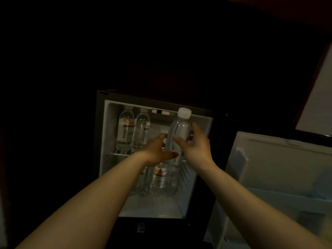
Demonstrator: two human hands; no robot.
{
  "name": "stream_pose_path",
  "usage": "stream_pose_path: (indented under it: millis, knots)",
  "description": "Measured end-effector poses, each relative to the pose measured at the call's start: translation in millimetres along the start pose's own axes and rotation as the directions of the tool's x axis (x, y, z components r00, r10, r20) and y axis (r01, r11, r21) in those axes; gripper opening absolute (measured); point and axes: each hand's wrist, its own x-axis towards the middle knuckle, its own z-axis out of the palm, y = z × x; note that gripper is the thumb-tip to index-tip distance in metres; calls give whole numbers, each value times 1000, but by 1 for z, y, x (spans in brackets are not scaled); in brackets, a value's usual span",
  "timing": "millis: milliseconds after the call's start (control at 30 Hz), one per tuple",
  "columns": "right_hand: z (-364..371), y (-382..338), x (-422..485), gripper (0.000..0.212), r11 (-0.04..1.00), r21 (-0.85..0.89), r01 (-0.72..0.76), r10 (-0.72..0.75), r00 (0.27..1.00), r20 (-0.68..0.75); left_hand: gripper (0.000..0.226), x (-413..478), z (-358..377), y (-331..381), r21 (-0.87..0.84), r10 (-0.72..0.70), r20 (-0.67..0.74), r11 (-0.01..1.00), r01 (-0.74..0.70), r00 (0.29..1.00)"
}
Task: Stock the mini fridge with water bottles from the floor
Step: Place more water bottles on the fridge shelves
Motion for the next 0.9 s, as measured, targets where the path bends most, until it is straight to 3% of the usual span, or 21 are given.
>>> stream_pose_path:
  millis: [100, 200, 333, 767, 900]
  knots:
    - [20, 3, 17, 50, 997, 71, -29, 34, 996, -77, 69, 1, 0, -14, -106, 49, -79, 993, -57, 996]
    - [34, 8, 26, 49, 993, 115, 37, -25, 994, -103, 59, 4, 0, -24, -185, 45, -175, 980, -78, 984]
    - [50, 20, 29, 50, 985, 152, 87, -71, 992, -108, 44, 13, 3, -39, -192, 35, -253, 978, -86, 967]
    - [92, 71, 47, 54, 974, 221, -56, 104, 972, -210, 51, 42, 42, -72, -258, -68, -346, 966, -25, 936]
    - [95, 78, 59, 54, 953, 286, -104, 176, 956, -237, 39, 46, 51, -76, -283, -71, -415, 958, -54, 907]
